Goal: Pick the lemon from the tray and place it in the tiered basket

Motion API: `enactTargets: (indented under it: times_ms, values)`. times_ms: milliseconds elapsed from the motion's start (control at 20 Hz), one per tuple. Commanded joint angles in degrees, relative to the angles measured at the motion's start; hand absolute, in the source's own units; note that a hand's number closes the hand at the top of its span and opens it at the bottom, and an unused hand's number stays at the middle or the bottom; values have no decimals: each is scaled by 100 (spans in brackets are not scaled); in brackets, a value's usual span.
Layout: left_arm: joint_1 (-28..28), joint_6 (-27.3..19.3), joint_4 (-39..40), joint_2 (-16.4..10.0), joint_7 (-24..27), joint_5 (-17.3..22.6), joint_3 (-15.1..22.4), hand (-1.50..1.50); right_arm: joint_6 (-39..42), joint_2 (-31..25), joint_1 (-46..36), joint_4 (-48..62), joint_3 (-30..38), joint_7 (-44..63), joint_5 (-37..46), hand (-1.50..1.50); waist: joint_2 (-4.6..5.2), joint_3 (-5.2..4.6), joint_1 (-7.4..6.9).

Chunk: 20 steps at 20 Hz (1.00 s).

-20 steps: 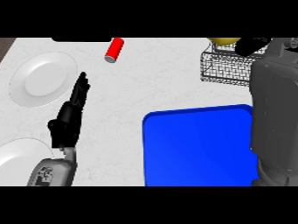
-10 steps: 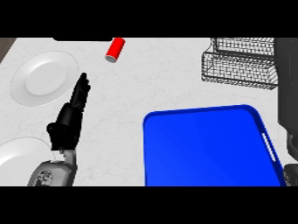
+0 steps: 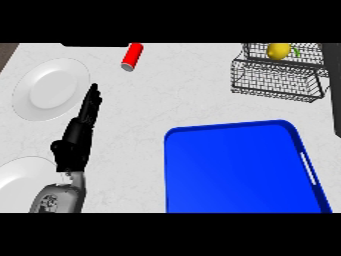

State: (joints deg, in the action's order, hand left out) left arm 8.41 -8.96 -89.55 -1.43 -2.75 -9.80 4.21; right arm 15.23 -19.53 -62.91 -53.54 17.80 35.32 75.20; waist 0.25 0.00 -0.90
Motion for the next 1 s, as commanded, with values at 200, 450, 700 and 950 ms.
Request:
enactTargets:
  times_ms: [200, 450, 700, 950]
  values:
    - [168, -119, 190, 63, 81, -120, -9, 0, -1234, 285, 152, 614, 889, -76, -842, -150, 18, 2, 5]
    - [77, -167, 53, 93, -24, -136, 2, 0, -1484, 48, 57, 228, 1336, -310, -1456, -150, -24, 3, 64]
    - [-6, -200, 126, 137, 87, -82, -12, 0, -2115, -287, 20, 37, 1752, -93, -1703, -150, -30, 0, 79]
    - [-39, -91, -13, -57, -68, -26, -174, 0, -1922, -496, 735, -1064, 2274, 275, -2209, -150, -84, 2, 229]
